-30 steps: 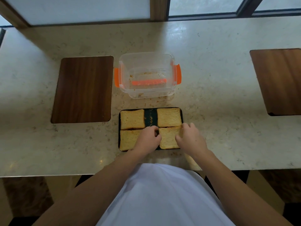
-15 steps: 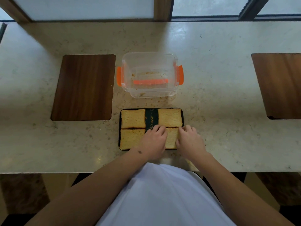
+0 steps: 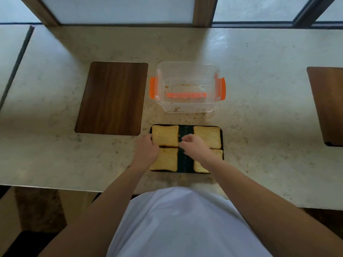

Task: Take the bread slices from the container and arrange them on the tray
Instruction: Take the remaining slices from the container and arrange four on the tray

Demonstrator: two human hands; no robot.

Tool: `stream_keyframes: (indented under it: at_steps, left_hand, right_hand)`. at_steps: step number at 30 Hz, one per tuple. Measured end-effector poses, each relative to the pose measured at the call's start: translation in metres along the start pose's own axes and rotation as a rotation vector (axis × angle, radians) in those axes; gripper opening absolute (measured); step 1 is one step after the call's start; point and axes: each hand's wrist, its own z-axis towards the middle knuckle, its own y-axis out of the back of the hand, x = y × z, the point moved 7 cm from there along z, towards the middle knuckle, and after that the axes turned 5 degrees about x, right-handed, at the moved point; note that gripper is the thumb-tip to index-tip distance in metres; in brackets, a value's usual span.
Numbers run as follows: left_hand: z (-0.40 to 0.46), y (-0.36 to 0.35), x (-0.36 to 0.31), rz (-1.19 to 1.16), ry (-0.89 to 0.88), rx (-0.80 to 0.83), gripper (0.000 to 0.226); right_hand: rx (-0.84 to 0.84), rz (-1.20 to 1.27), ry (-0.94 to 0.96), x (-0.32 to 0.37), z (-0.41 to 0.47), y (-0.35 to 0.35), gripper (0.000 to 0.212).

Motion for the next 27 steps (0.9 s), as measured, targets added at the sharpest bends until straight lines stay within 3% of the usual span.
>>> stream_keyframes:
  at_steps: [11, 18, 22, 25, 27]
  left_hand:
    - [0.007, 0.002, -0.002, -0.256, 0.17, 0.054, 0.014]
    - [0.012, -0.008, -0.006, -0.202, 0.186, 0.096, 0.011]
    - [0.011, -0.018, -0.011, -0.199, 0.184, 0.138, 0.017]
    - [0.013, -0.024, -0.009, -0.2, 0.182, 0.158, 0.048]
    - [0.011, -0.023, -0.008, -0.243, 0.153, 0.124, 0.043]
  right_hand:
    - [-0.061, -0.015, -0.09, 0.015, 0.021, -0.012, 0.05]
    - [-0.065, -0.004, -0.088, 0.011, 0.017, -0.009, 0.053]
    - [-0.086, -0.001, -0.102, 0.0, 0.017, 0.001, 0.052]
    - [-0.065, 0.023, -0.122, -0.002, 0.016, 0.004, 0.054]
    - [-0.057, 0.029, -0.108, 0.0, 0.013, 0.006, 0.055]
